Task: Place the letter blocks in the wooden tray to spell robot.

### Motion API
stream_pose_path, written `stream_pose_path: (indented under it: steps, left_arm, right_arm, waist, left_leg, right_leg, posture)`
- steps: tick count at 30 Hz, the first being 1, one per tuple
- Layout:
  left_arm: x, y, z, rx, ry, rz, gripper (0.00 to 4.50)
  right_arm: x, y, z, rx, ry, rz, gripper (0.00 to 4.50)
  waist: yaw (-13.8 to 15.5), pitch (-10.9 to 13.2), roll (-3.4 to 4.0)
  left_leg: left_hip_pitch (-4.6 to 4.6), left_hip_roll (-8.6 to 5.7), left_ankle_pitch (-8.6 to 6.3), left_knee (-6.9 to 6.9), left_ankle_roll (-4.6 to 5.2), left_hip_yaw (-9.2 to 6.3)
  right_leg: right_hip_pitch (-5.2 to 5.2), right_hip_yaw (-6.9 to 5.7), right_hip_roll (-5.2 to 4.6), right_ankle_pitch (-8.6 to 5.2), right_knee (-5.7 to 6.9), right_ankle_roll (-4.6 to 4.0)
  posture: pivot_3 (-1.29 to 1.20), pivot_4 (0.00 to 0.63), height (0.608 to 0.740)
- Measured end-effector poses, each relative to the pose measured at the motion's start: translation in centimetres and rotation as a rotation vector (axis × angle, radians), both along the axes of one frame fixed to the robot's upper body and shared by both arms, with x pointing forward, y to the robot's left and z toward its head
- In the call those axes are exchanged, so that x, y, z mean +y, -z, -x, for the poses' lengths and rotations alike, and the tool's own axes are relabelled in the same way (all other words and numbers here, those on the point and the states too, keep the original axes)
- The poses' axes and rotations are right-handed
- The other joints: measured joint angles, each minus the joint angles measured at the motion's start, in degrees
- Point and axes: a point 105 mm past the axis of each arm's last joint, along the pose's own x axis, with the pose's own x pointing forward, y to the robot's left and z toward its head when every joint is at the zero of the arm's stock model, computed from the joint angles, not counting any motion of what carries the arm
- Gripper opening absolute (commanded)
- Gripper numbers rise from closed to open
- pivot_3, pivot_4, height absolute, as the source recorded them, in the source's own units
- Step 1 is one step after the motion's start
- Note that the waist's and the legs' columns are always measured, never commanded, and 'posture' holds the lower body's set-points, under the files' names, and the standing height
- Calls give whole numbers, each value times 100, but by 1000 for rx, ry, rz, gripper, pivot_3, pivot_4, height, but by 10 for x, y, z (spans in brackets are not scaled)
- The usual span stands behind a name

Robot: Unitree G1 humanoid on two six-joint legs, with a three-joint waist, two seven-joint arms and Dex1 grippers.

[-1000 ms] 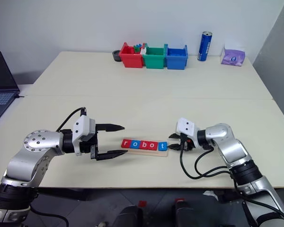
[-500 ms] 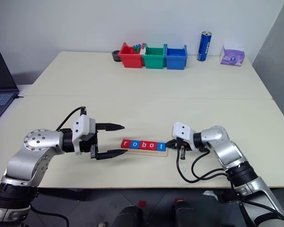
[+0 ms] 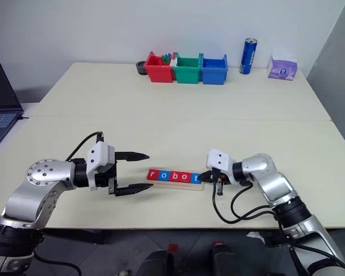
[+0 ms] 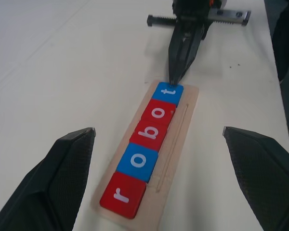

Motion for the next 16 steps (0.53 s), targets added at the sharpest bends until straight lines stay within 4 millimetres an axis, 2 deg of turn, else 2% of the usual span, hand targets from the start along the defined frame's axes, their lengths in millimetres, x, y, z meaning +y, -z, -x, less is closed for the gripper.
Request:
stream_pose_path:
  steps: [4, 7, 11, 16]
  left_arm:
    - [8, 3, 7, 37, -49, -30, 4500]
    - [23, 15, 13, 83, -96, -93, 4500]
    - [35, 15, 14, 88, -139, -122, 4500]
    - [40, 15, 15, 95, -162, -126, 4500]
  right_arm:
    - [-12, -19, 14, 22, 13, -24, 2056]
    - [-14, -17, 27, 79, 17, -20, 3145]
    - [-17, -14, 32, 112, 50, -8, 4484]
    - [-14, -16, 32, 104, 76, -7, 4484]
  waist:
    - [-1, 0, 0]
    - [-11, 0, 0]
    - [-6, 0, 0]
    - [-6, 2, -2]
  left_leg:
    - [0, 1, 0, -3, 0, -2]
    - [2, 5, 0, -4, 0, -3]
    - [2, 4, 0, -4, 0, -3]
    - [1, 3, -1, -4, -1, 0]
  right_leg:
    - [1, 1, -1, -1, -2, -1]
    - [0, 2, 0, -5, -1, -7]
    - [-1, -1, 0, -7, 1, -9]
    - [-2, -2, 0, -7, -2, -8]
  posture:
    - [0, 150, 740]
    - [0, 150, 740]
    - [0, 150, 740]
    - [0, 150, 740]
